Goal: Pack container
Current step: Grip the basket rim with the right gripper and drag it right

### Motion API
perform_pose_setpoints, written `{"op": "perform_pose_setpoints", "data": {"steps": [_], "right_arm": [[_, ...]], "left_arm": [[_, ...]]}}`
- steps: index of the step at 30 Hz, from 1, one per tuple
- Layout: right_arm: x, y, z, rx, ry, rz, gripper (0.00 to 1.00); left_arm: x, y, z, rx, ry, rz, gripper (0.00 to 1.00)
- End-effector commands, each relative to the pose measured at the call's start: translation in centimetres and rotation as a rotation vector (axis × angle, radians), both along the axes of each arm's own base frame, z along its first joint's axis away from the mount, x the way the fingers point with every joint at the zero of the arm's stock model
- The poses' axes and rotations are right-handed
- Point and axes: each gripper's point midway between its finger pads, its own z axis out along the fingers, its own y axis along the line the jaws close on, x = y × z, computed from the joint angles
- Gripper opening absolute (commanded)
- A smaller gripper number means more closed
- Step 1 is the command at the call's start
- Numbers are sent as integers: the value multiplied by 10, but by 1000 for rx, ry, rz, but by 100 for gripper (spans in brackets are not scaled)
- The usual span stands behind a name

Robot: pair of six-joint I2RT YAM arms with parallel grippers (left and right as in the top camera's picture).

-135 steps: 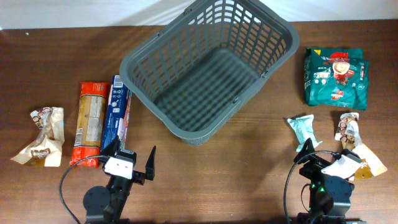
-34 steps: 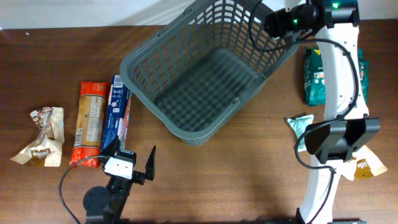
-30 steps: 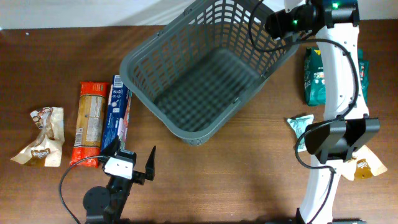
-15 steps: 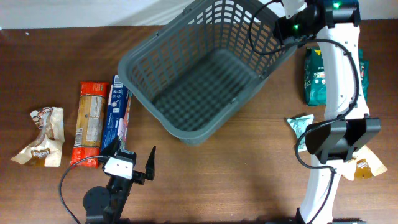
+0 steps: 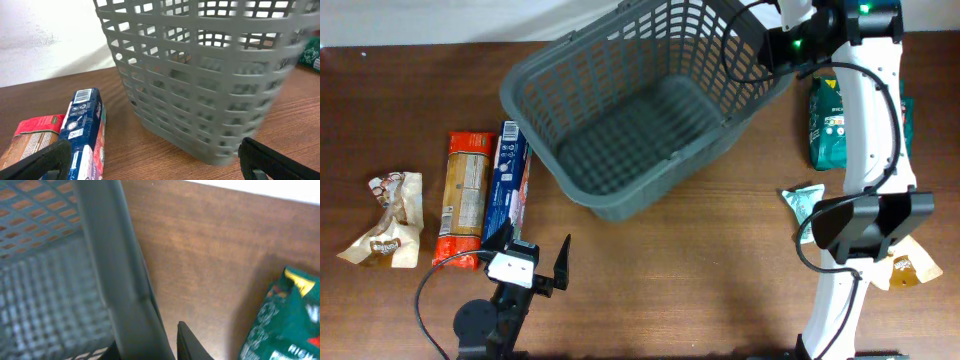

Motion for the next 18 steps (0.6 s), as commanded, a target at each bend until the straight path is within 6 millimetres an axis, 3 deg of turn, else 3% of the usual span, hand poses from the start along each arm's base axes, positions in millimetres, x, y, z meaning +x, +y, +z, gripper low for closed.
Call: {"op": "perform_pose_setpoints", "data": {"steps": [1,5,18], "right_arm": [[-5,-3,-9,19,65,-122,4],[-13,-3,-13,67,130,-225,4],[-40,-4,-23,90,270,-326,4]], "left_arm": [[0,-2,-2,-9,2,-11,99],[0,-2,-2,-9,2,-11,99],[0,-2,-2,-9,2,-11,99]]}}
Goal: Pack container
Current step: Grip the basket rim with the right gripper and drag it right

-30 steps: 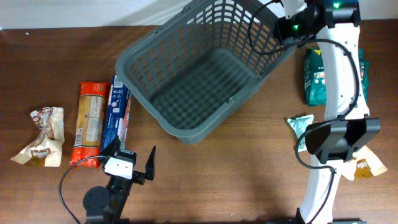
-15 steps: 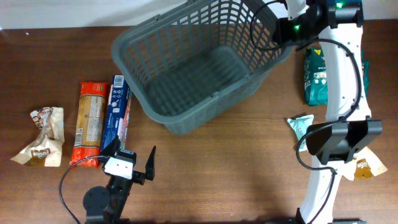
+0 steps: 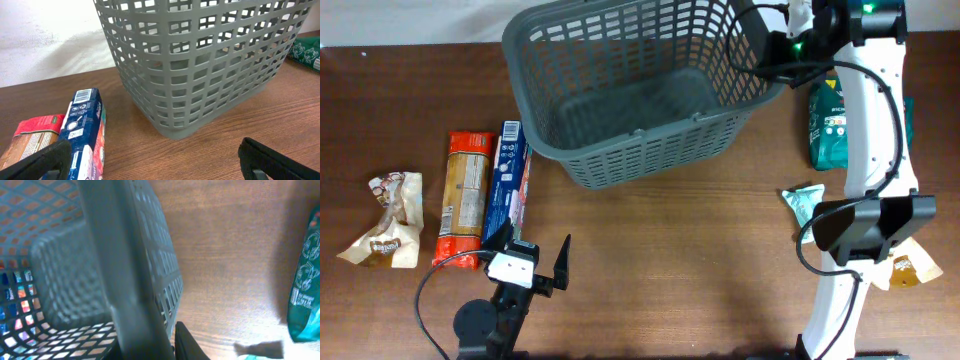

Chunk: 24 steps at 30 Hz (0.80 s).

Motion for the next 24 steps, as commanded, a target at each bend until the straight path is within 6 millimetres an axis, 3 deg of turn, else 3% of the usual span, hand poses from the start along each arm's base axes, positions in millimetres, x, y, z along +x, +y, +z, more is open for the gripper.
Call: {"op": "perform_pose_setpoints", "data": {"steps": [1,11,24], "right_arm": [[-10,-11,-19,-62,96,-77,4],[-45,-6,-20,15,270,-235,4],[-42,1,-18,113,323,-430,4]], "left_arm": [[0,-2,-2,-9,2,-12,99],[0,-2,-2,-9,2,-12,99],[0,-2,-2,-9,2,-12,99]]}}
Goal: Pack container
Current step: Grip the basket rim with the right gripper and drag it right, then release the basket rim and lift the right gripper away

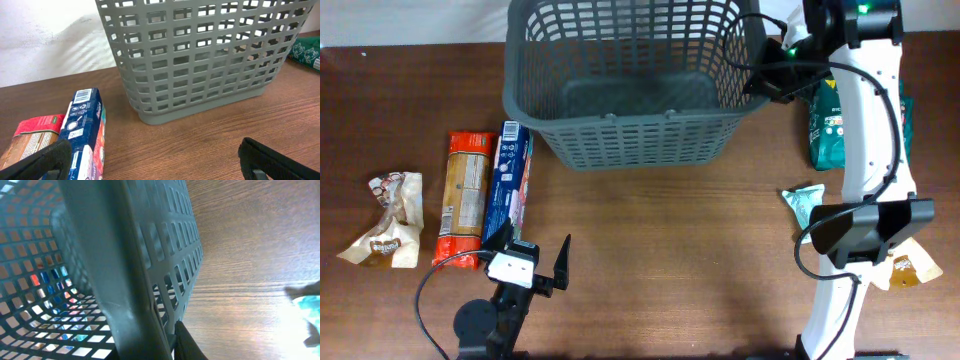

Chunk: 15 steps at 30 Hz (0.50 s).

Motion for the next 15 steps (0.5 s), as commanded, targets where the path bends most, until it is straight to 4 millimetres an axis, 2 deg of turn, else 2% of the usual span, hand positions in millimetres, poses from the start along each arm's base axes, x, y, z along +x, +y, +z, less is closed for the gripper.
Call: {"op": "perform_pose_setpoints", "data": {"steps": [1,6,15], "right_arm": [[-6,-24,-21,-58,139,-223,4],[-4,-27,-22,-83,124,-201,4],[-3,-36,-24,-146,95,-154,43]], "left_arm": [[0,-2,-2,-9,2,-11,99],[0,-2,-2,-9,2,-11,99],[0,-2,-2,-9,2,-11,99]]}}
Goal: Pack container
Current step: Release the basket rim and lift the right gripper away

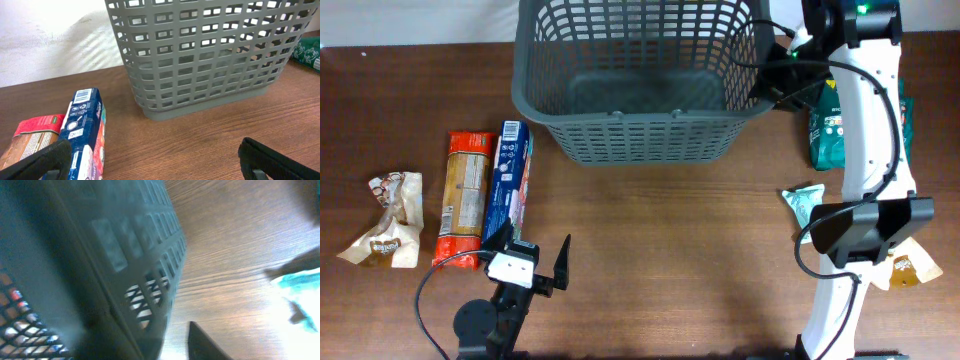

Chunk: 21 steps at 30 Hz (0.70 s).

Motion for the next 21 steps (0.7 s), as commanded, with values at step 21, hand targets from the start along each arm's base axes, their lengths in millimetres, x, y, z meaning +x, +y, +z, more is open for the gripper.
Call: {"op": "perform_pose_setpoints", "data": {"steps": [21], "right_arm": [[19,-20,167,-283,-714,357,79]], "left_arm": [[0,-3,-2,-9,2,-12,99]]}}
